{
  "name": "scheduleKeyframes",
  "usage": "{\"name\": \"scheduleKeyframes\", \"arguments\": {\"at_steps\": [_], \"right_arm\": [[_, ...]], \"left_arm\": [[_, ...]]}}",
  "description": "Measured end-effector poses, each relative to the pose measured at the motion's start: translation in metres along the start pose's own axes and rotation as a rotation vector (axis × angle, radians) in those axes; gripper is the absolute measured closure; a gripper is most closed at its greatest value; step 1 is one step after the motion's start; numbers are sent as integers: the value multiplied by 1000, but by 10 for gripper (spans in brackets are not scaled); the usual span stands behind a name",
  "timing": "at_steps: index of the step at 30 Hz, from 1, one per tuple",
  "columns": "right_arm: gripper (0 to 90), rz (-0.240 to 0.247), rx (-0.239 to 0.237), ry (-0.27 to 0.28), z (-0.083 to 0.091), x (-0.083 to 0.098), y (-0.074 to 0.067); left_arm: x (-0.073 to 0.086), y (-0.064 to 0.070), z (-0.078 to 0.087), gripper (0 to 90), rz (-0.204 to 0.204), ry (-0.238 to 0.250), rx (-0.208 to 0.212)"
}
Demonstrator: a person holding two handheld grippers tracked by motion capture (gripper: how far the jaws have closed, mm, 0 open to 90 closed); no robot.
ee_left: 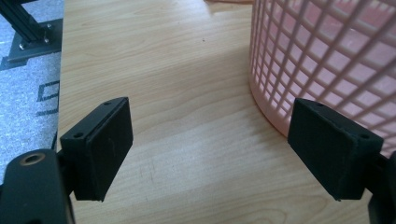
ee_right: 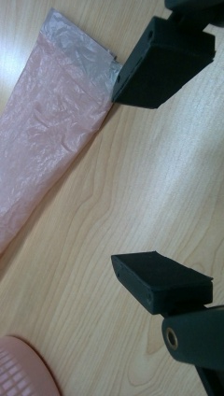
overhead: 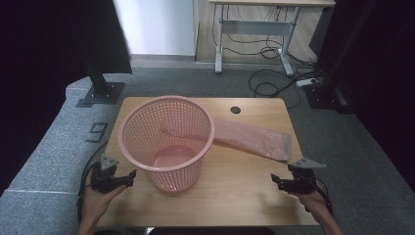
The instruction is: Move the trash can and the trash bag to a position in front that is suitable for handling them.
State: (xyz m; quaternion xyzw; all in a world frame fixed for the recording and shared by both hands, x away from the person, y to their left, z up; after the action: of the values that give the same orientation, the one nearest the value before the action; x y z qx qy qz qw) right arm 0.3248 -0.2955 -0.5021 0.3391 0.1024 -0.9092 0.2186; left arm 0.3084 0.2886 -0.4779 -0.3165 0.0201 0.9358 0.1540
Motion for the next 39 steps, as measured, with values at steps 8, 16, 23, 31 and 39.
{"name": "scheduleKeyframes", "arguments": {"at_steps": [8, 16, 23, 31, 39], "right_arm": [[184, -18, 18, -5, 1, 3, 6], [186, -17, 23, -12, 0, 3, 6], [188, -13, 18, -17, -1, 3, 6], [189, -8, 19, -20, -1, 4, 6], [190, -8, 20, -29, -1, 5, 7]], "left_arm": [[2, 4, 8, 138, -20, 26, 26], [-9, 20, 11, 141, -50, 63, 65], [-23, 30, -1, 143, -79, 54, 74], [-46, 52, -15, 144, -120, 61, 117], [-63, 72, -29, 144, -145, 67, 183]]}}
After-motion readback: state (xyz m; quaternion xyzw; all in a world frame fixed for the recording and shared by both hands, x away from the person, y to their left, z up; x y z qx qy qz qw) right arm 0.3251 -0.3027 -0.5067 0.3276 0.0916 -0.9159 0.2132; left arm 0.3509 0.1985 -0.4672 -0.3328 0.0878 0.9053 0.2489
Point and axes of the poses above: each handheld gripper's, and its own axes: z roughly backward along the jaws, x roughly out of its underside, y roughly to its right, the point moved 2 cm from there along -z, roughly forward along the jaws, and after that the axes turned 10 degrees about -y, right-handed, at the moved point
